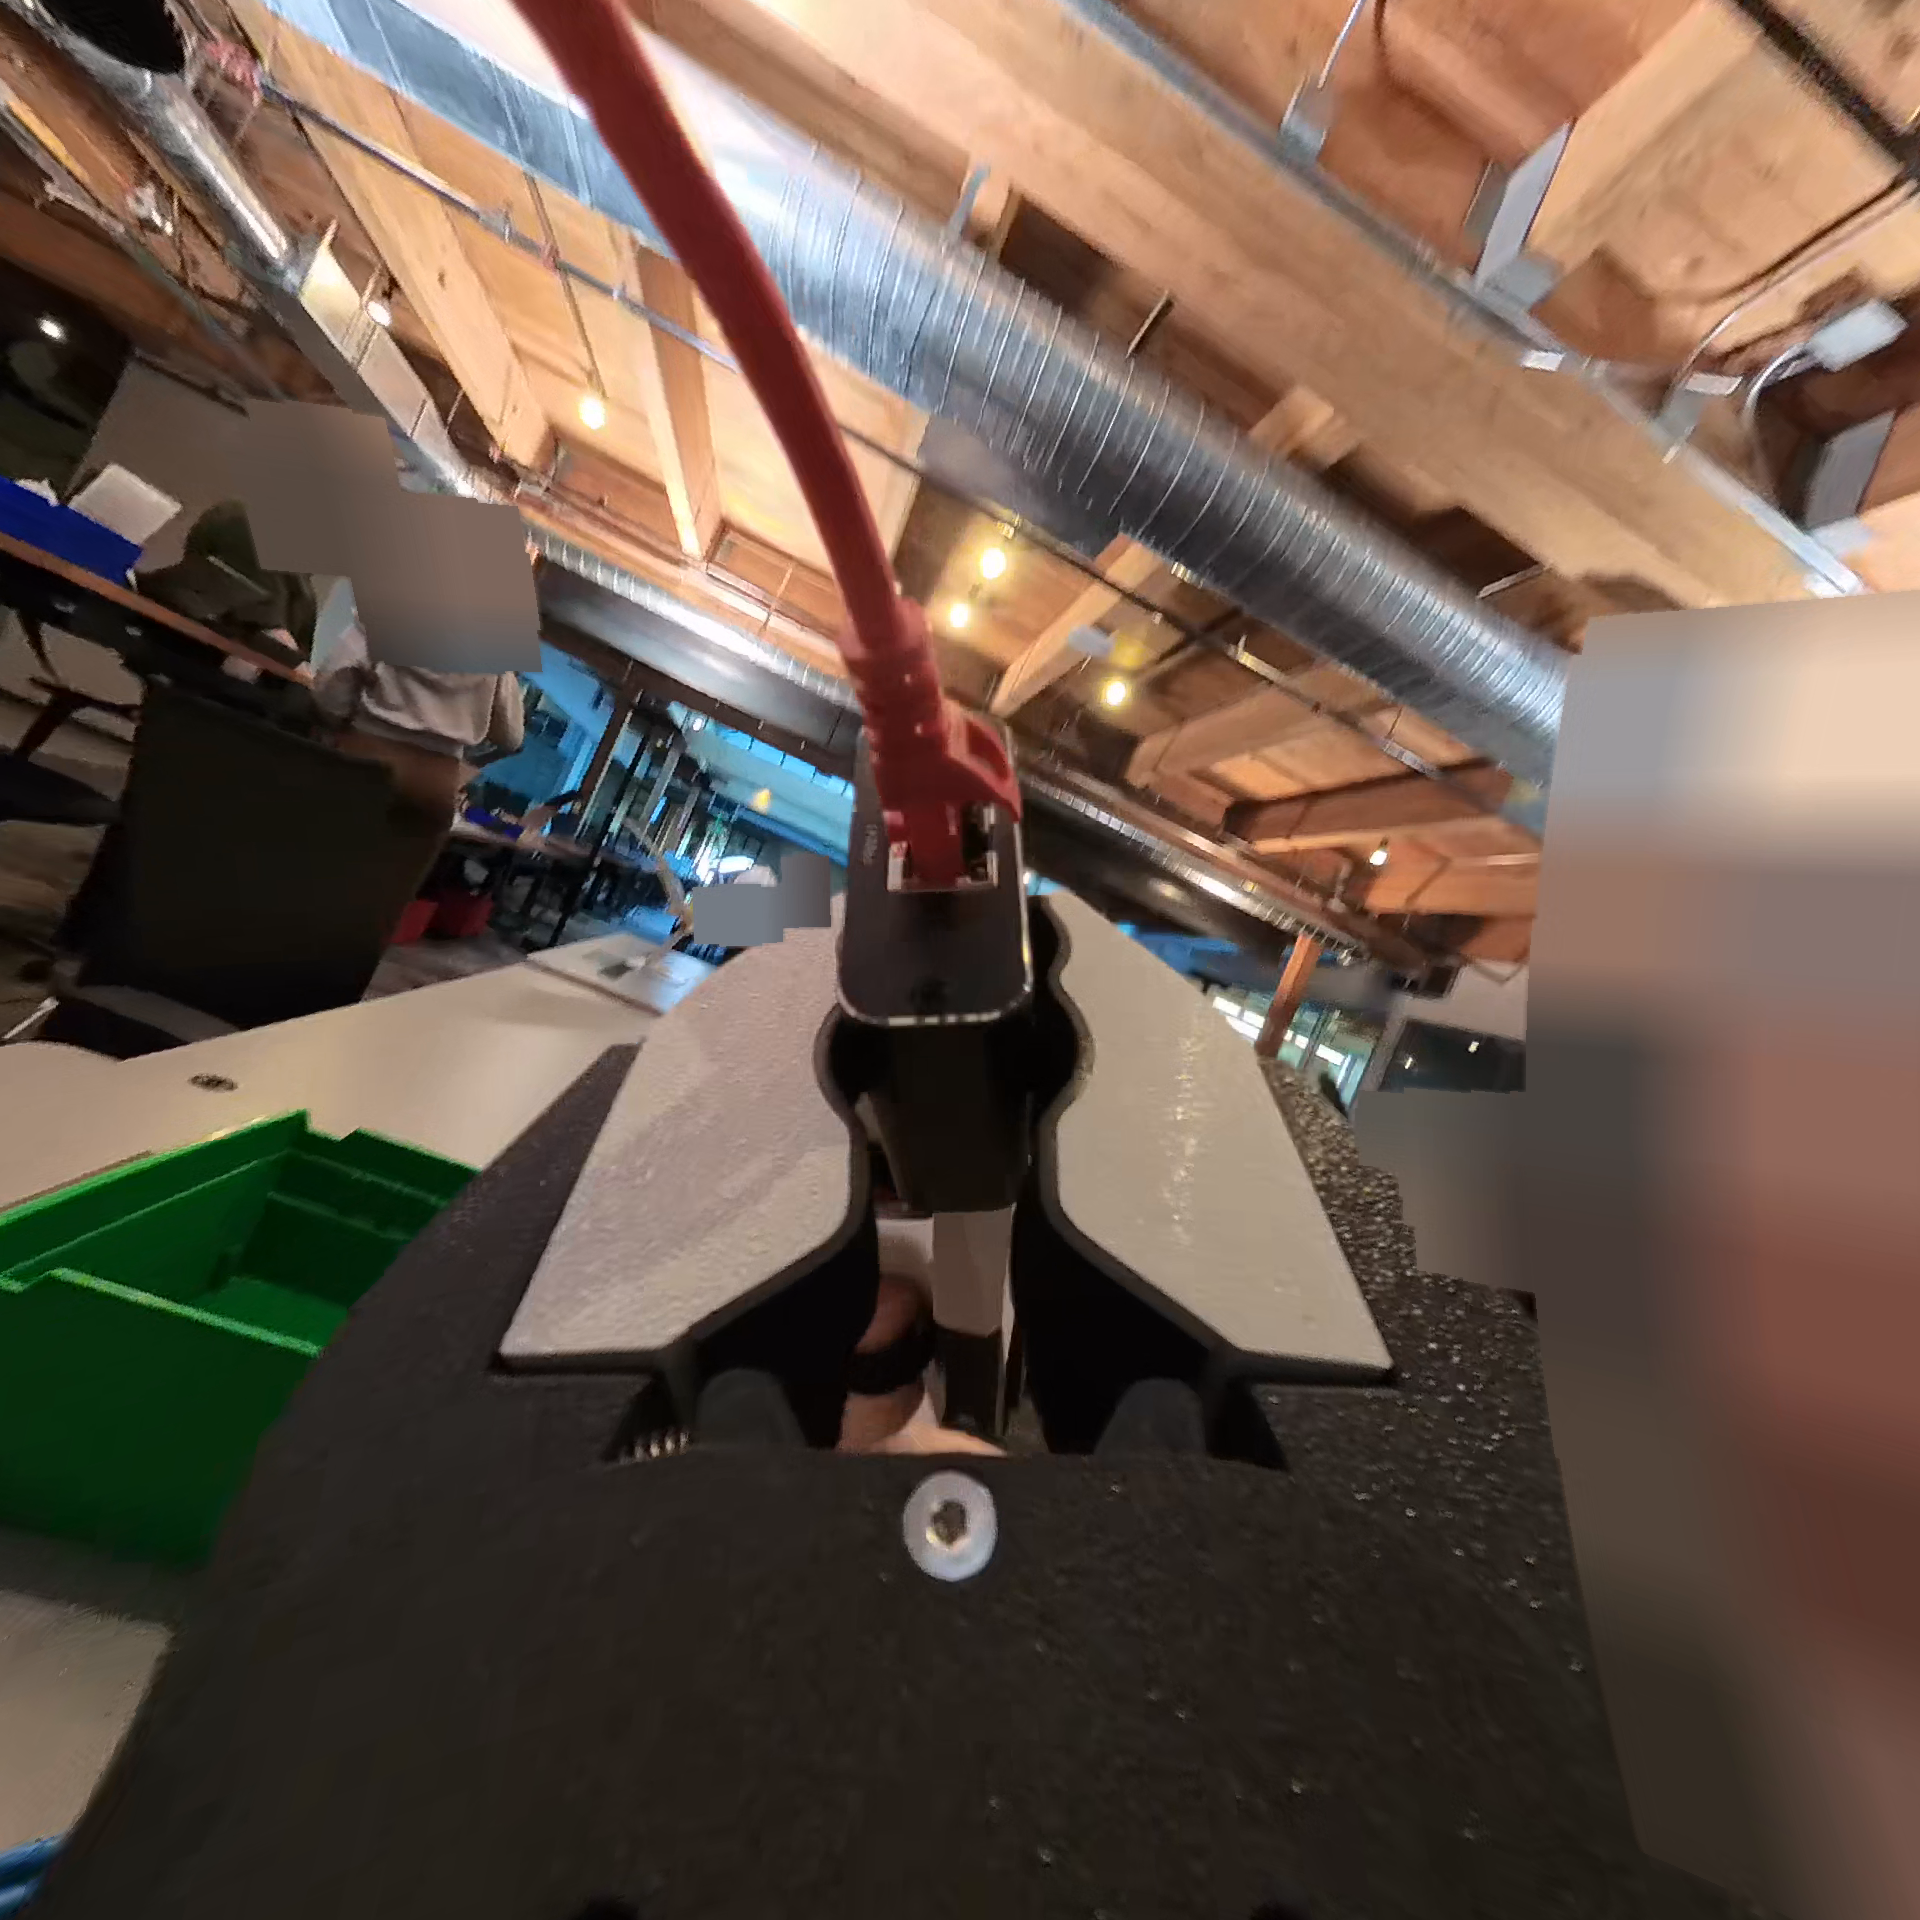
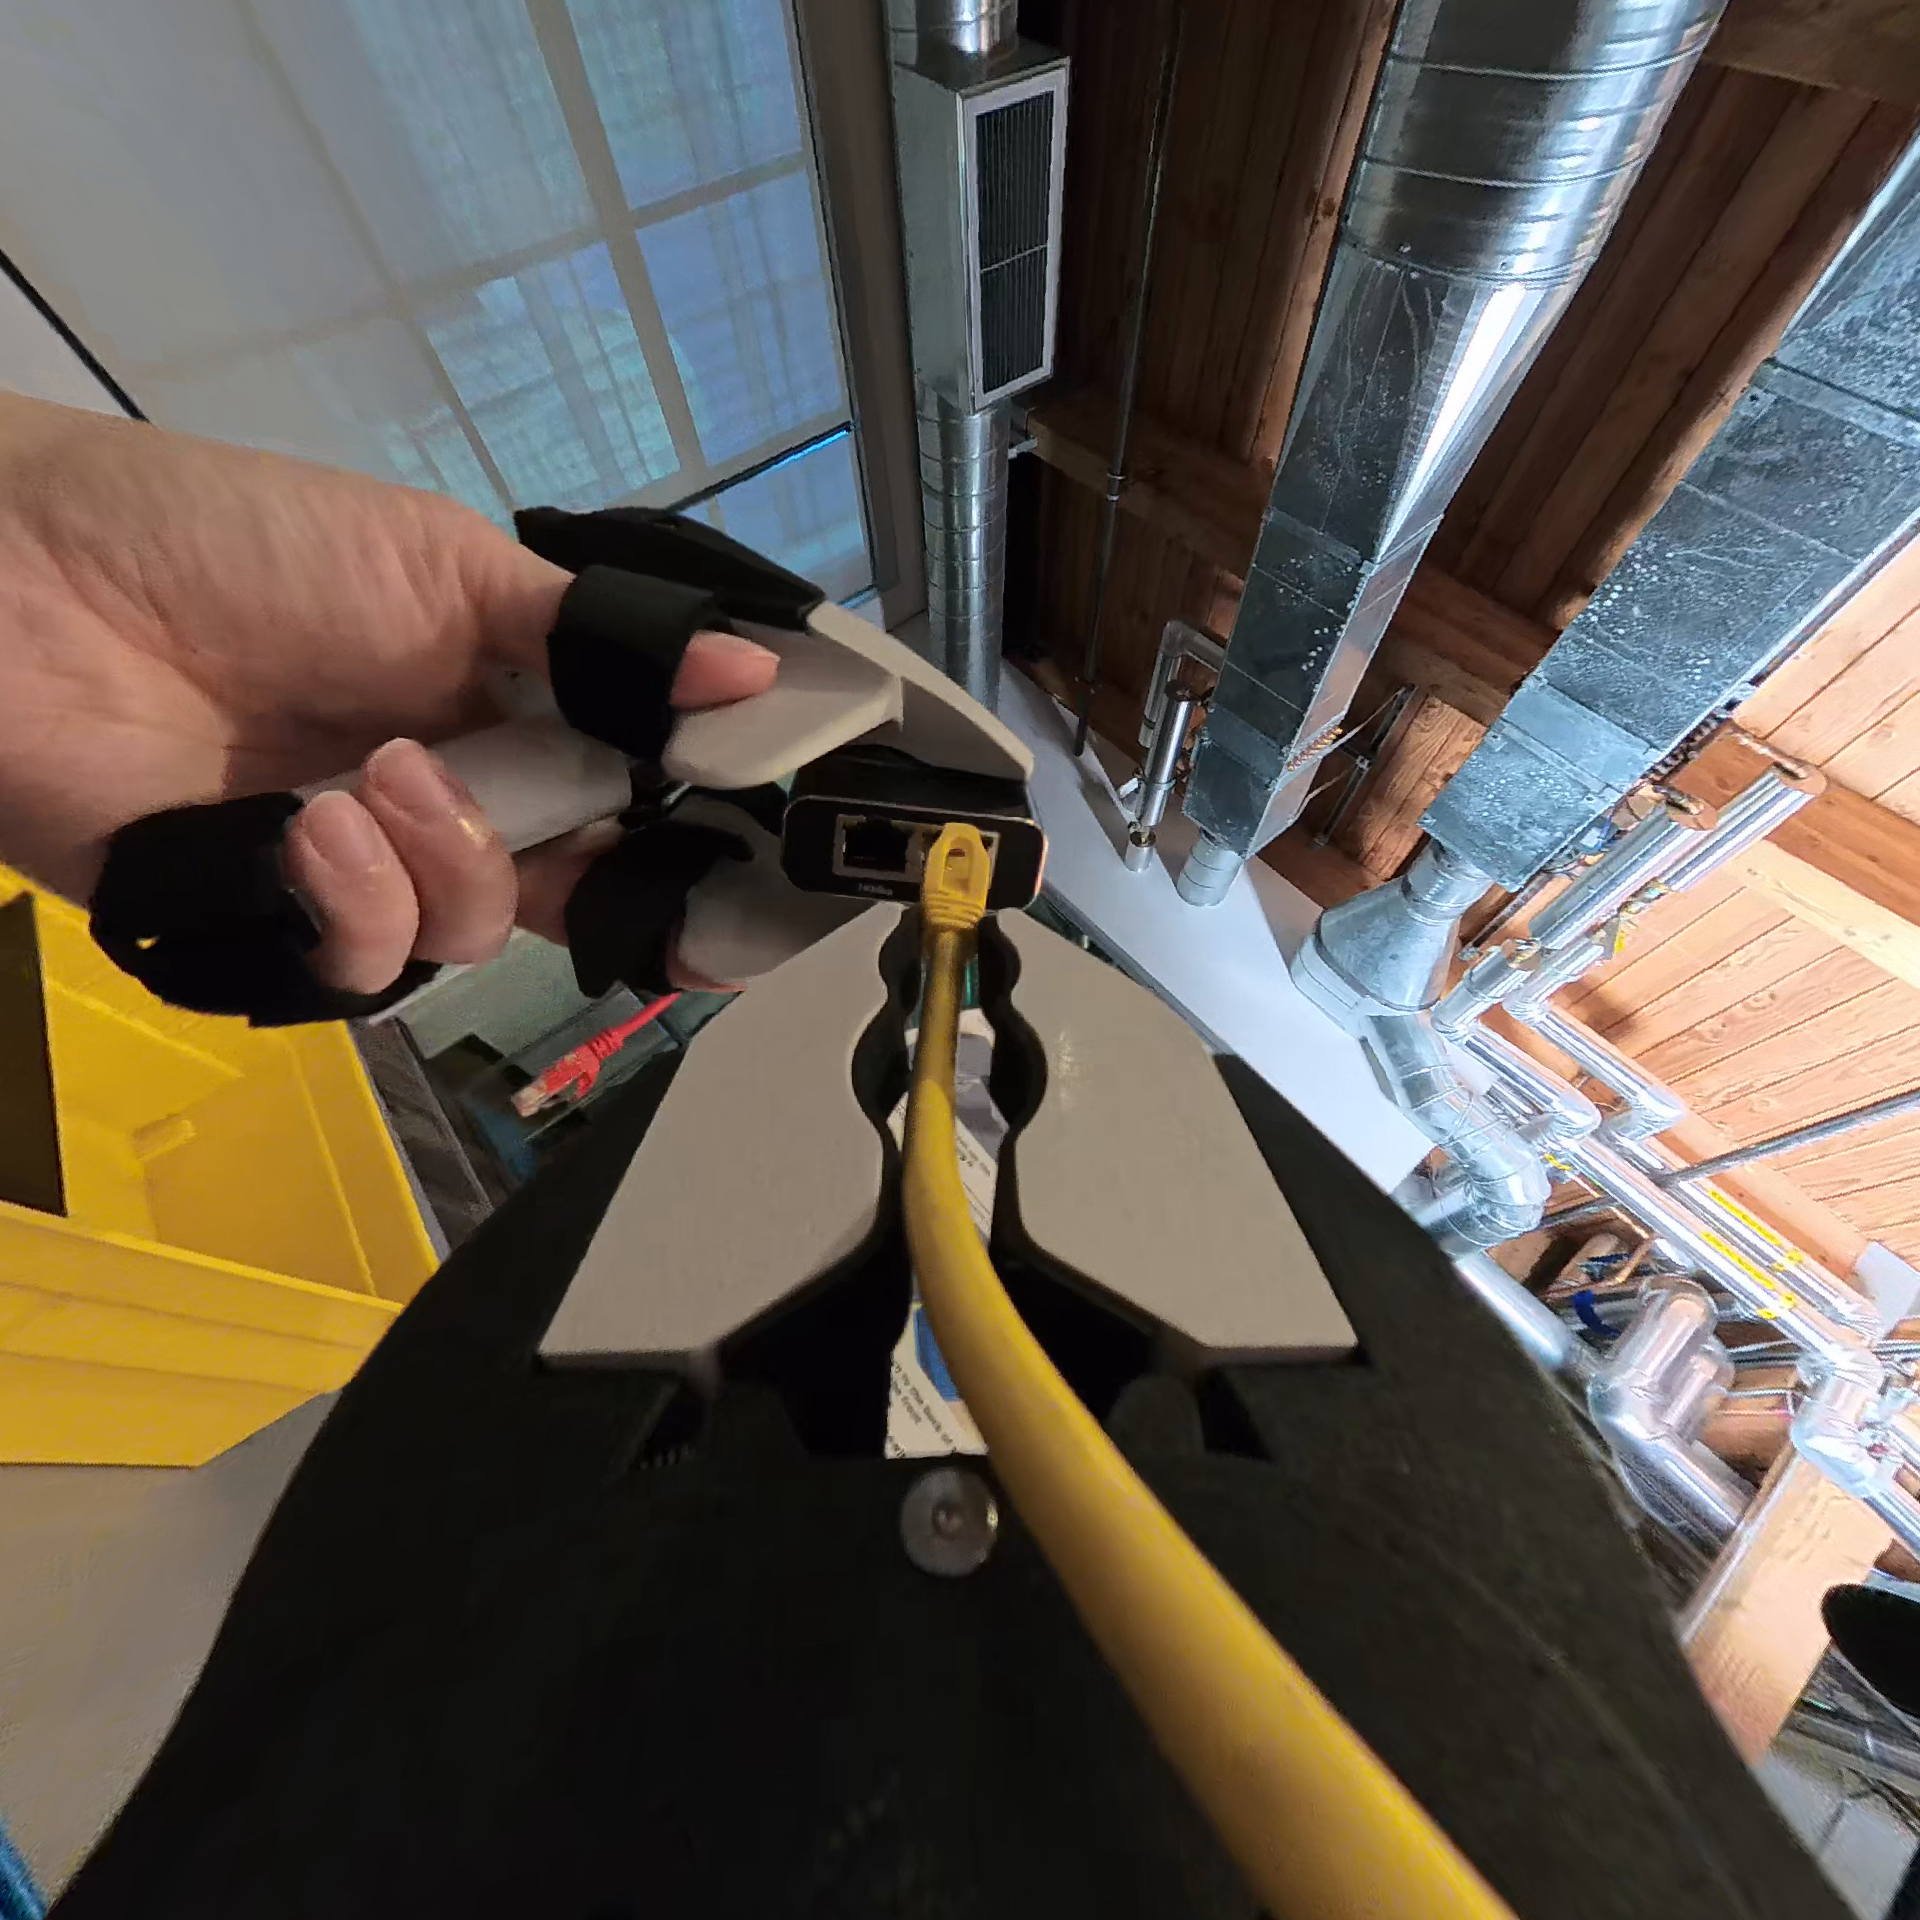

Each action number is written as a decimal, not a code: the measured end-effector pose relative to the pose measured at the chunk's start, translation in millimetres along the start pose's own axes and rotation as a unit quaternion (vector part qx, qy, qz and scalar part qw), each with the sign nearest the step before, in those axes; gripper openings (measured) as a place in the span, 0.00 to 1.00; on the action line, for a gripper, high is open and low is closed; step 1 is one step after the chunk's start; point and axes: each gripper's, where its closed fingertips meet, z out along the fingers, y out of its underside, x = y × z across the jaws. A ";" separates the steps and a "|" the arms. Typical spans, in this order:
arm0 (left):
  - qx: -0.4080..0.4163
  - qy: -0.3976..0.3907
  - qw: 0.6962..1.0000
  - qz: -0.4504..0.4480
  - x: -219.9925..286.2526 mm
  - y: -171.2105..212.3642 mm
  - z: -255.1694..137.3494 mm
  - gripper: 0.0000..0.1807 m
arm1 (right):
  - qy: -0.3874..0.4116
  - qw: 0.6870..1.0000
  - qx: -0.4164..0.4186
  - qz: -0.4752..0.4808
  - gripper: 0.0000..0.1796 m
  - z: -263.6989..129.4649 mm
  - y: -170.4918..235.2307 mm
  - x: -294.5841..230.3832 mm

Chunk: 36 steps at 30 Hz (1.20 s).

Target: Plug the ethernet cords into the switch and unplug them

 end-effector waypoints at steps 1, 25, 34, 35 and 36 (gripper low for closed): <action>-0.006 -0.004 1.000 0.001 0.3 1.6 0.7 0.15 | -0.002 1.000 0.005 -0.005 0.06 -1.3 -0.8 -0.3; -0.042 0.036 0.998 0.026 22.6 2.1 -1.9 0.16 | -0.051 0.997 0.048 -0.018 0.07 -5.4 -21.0 -13.0; -0.080 0.028 0.996 0.018 22.3 8.6 -4.6 0.16 | -0.061 0.997 0.053 -0.016 0.07 -6.7 -21.7 -20.4; -0.083 0.026 0.996 0.018 21.5 9.2 -4.7 0.16 | -0.062 0.997 0.053 -0.015 0.06 -6.8 -21.2 -20.7; -0.082 0.022 0.996 0.023 20.8 9.1 -4.6 0.16 | -0.062 0.997 0.050 -0.015 0.06 -6.3 -20.1 -20.9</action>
